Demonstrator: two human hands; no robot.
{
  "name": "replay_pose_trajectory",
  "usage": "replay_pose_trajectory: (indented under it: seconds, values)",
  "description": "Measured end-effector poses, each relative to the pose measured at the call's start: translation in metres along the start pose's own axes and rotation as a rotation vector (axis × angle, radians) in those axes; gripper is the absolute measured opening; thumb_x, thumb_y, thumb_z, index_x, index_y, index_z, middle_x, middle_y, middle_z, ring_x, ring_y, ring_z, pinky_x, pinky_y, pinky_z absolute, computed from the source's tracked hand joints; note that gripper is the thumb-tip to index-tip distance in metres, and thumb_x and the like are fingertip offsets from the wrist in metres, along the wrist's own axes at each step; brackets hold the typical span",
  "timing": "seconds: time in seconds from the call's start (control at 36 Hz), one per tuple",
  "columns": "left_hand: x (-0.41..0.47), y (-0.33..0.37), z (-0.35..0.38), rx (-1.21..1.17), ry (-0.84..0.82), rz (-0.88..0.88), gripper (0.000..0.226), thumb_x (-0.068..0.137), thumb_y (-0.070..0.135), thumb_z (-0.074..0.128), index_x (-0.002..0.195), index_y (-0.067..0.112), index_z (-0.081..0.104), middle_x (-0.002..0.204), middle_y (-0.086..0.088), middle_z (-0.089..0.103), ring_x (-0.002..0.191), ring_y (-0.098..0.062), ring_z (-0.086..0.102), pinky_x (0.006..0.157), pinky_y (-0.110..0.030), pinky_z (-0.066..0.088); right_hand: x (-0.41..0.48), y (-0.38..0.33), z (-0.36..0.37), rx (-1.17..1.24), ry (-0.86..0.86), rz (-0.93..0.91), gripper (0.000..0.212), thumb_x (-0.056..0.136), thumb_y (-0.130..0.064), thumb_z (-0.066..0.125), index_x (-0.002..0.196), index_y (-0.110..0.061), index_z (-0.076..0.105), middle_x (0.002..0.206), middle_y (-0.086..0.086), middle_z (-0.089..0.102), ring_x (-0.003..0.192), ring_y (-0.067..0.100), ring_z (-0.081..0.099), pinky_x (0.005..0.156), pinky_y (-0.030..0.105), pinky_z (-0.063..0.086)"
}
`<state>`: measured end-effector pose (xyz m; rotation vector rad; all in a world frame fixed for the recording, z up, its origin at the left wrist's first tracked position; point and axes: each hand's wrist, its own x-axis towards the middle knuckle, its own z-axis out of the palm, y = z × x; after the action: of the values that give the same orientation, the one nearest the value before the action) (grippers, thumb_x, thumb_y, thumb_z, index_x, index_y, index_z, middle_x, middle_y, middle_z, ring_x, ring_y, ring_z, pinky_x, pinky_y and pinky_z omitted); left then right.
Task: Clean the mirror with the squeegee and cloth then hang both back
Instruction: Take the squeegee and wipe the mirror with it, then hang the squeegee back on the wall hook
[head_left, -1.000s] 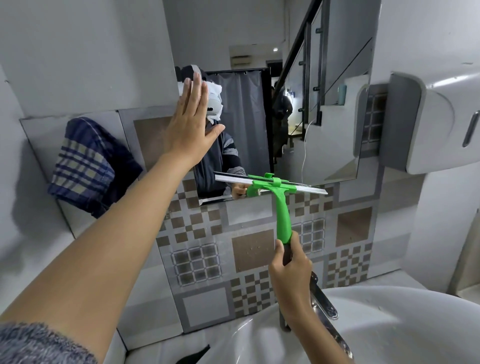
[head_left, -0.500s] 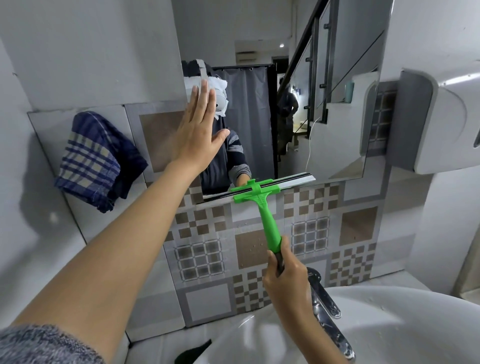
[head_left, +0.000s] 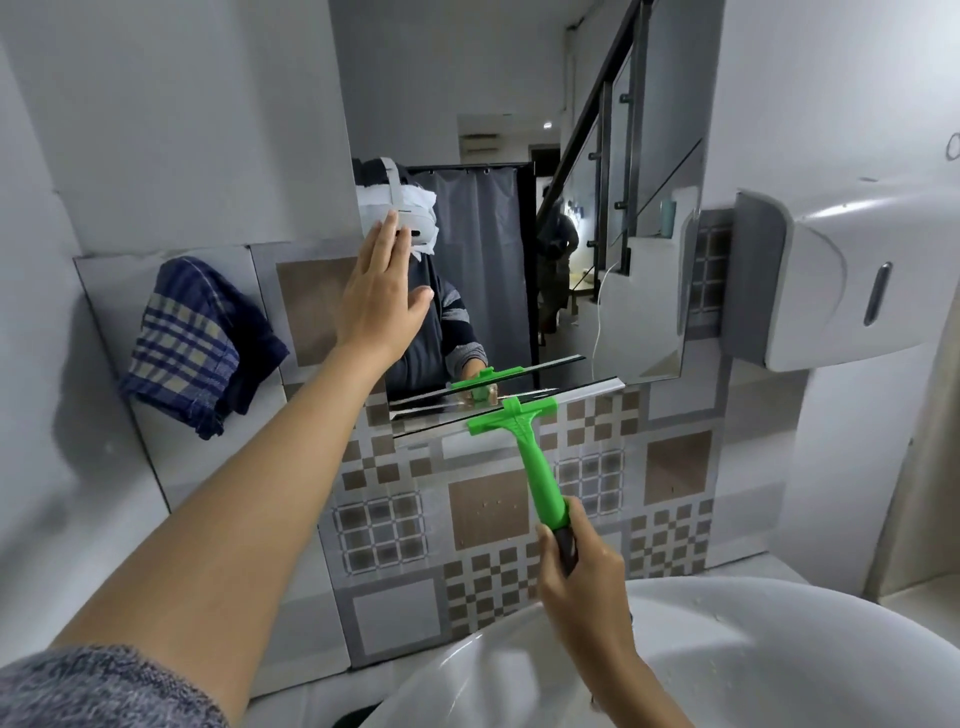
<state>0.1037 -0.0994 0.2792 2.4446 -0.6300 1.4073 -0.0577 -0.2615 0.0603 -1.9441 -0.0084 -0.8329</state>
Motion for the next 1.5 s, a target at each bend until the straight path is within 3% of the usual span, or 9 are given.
replay_pose_trajectory:
  seconds: [0.25, 0.39, 0.64, 0.81, 0.97, 1.08, 1.17, 1.39, 1.5]
  values:
    - [-0.036, 0.054, -0.018, -0.289, -0.069, 0.027, 0.05, 0.089, 0.035, 0.048, 0.131, 0.006, 0.043, 0.137, -0.009, 0.045, 0.13, -0.022, 0.036, 0.109, -0.045, 0.031, 0.036, -0.032, -0.059, 0.117, -0.149, -0.076, 0.036, 0.087, -0.008, 0.058, 0.122, -0.012, 0.053, 0.067, 0.003, 0.06, 0.048, 0.014, 0.051, 0.045, 0.025, 0.048]
    - [-0.07, 0.083, -0.021, -0.411, -0.229, 0.134, 0.047, 0.092, 0.031, 0.05, 0.136, 0.014, 0.04, 0.142, -0.002, 0.041, 0.134, -0.013, 0.028, 0.109, -0.028, 0.021, 0.065, -0.046, -0.094, 0.006, -0.259, -0.187, 0.037, 0.087, -0.01, 0.06, 0.122, -0.017, 0.052, 0.072, 0.005, 0.064, 0.045, 0.003, 0.051, 0.043, 0.012, 0.043]
    - [-0.095, 0.108, -0.035, -0.327, -0.481, 0.253, 0.049, 0.094, 0.033, 0.046, 0.14, 0.022, 0.033, 0.143, -0.001, 0.042, 0.134, -0.011, 0.033, 0.11, -0.032, 0.028, 0.111, -0.065, -0.135, -0.267, -0.519, -0.369, 0.039, 0.084, -0.019, 0.064, 0.122, -0.021, 0.058, 0.093, 0.003, 0.07, 0.071, 0.017, 0.066, 0.071, 0.04, 0.057]
    - [-0.109, 0.106, -0.044, -0.302, -0.496, 0.251, 0.043, 0.093, 0.019, 0.05, 0.135, 0.02, 0.041, 0.125, 0.0, 0.056, 0.11, -0.013, 0.053, 0.093, -0.036, 0.048, 0.128, -0.076, -0.145, -0.482, -0.675, -0.556, 0.037, 0.084, -0.034, 0.062, 0.121, -0.037, 0.056, 0.082, -0.01, 0.069, 0.057, 0.007, 0.055, 0.055, 0.027, 0.046]
    - [-0.126, 0.102, -0.053, -0.293, -0.423, 0.156, 0.041, 0.09, 0.016, 0.056, 0.129, 0.016, 0.048, 0.112, -0.003, 0.061, 0.092, -0.018, 0.059, 0.076, -0.039, 0.054, 0.131, -0.086, -0.135, -0.658, -0.55, -0.749, 0.033, 0.085, -0.045, 0.056, 0.118, -0.046, 0.054, 0.092, -0.02, 0.065, 0.08, 0.008, 0.059, 0.064, 0.03, 0.049]
    - [-0.139, 0.098, -0.061, -0.268, -0.341, 0.038, 0.041, 0.089, 0.02, 0.057, 0.129, 0.014, 0.049, 0.114, -0.004, 0.062, 0.092, -0.018, 0.06, 0.074, -0.034, 0.054, 0.129, -0.089, -0.116, -0.528, -0.408, -0.824, 0.027, 0.079, -0.035, 0.066, 0.106, -0.03, 0.067, 0.095, -0.009, 0.067, 0.086, 0.017, 0.06, 0.07, 0.031, 0.046]
    - [-0.151, 0.093, -0.067, -0.287, -0.271, -0.069, 0.041, 0.088, 0.023, 0.058, 0.127, 0.013, 0.051, 0.115, -0.003, 0.063, 0.095, -0.017, 0.06, 0.078, -0.035, 0.054, 0.128, -0.091, -0.096, -0.47, -0.288, -0.845, 0.038, 0.073, -0.033, 0.073, 0.106, -0.015, 0.068, 0.101, 0.002, 0.07, 0.096, 0.023, 0.062, 0.092, 0.038, 0.043]
    - [-0.179, 0.08, -0.078, -0.328, -0.083, -0.349, 0.038, 0.087, 0.027, 0.06, 0.123, 0.013, 0.054, 0.114, -0.003, 0.064, 0.098, -0.016, 0.061, 0.083, -0.04, 0.054, 0.092, -0.115, -0.032, -0.17, -0.136, -0.598, 0.059, 0.082, -0.014, 0.065, 0.134, 0.0, 0.042, 0.145, 0.016, 0.036, 0.139, 0.028, 0.025, 0.114, 0.042, 0.024]
    - [-0.191, 0.079, -0.082, -0.31, -0.015, -0.391, 0.034, 0.089, 0.029, 0.057, 0.119, 0.013, 0.055, 0.108, -0.003, 0.065, 0.094, -0.014, 0.061, 0.08, -0.034, 0.054, 0.071, -0.133, -0.002, 0.029, -0.15, -0.415, 0.065, 0.088, -0.018, 0.06, 0.142, -0.004, 0.028, 0.155, 0.01, 0.015, 0.144, 0.022, 0.01, 0.113, 0.027, 0.011]
